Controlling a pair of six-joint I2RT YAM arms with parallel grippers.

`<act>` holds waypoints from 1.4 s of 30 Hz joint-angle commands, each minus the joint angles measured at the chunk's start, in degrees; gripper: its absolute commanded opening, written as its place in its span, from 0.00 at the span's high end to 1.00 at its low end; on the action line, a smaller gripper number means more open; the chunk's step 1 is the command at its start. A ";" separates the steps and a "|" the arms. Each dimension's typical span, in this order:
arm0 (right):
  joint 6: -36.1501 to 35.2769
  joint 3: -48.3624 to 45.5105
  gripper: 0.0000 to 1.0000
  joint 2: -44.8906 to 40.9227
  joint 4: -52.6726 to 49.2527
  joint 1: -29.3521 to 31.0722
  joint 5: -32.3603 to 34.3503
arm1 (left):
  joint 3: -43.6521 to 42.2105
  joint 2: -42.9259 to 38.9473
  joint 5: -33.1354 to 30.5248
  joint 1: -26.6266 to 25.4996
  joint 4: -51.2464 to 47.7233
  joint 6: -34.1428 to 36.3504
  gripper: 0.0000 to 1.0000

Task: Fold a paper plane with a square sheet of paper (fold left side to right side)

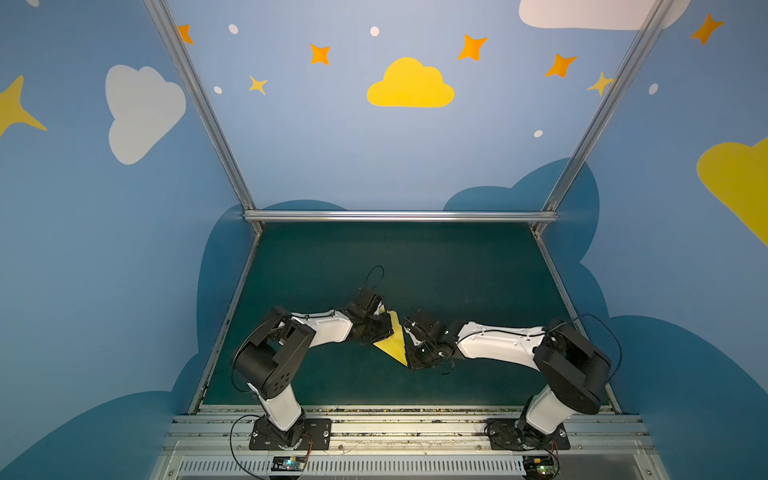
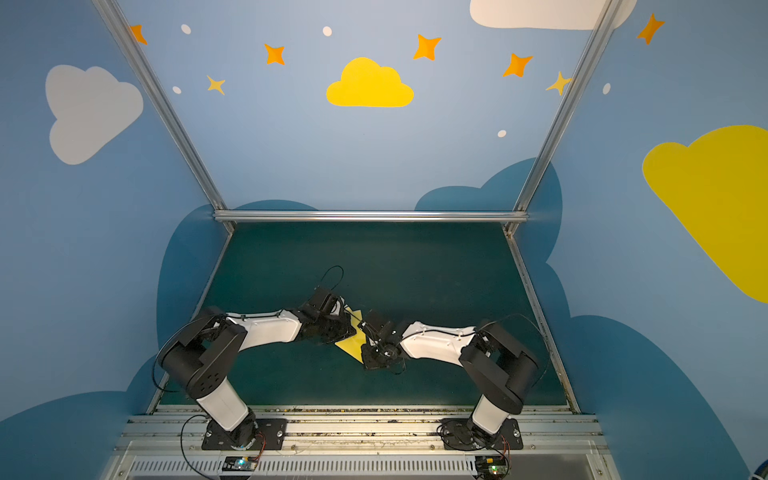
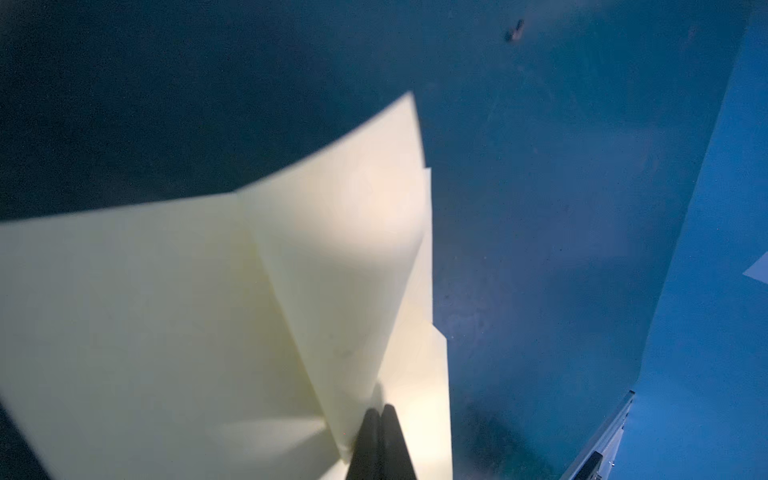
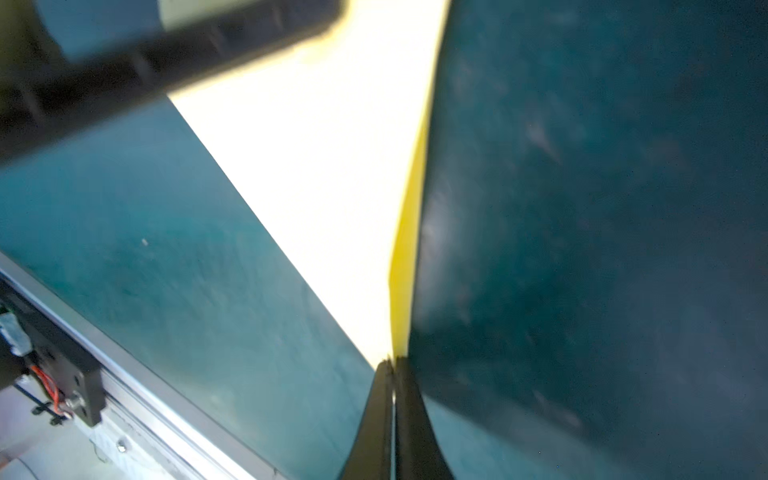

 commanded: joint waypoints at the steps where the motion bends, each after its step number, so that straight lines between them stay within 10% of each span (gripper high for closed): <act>1: 0.88 0.57 0.94 -3.34 -4.56 0.32 1.17 | -1.63 0.00 -2.48 0.60 -3.50 0.07 0.96; 42: 2.32 2.03 1.00 6.68 2.63 -1.69 2.85 | -2.32 0.06 -2.78 0.60 -3.41 -0.27 0.96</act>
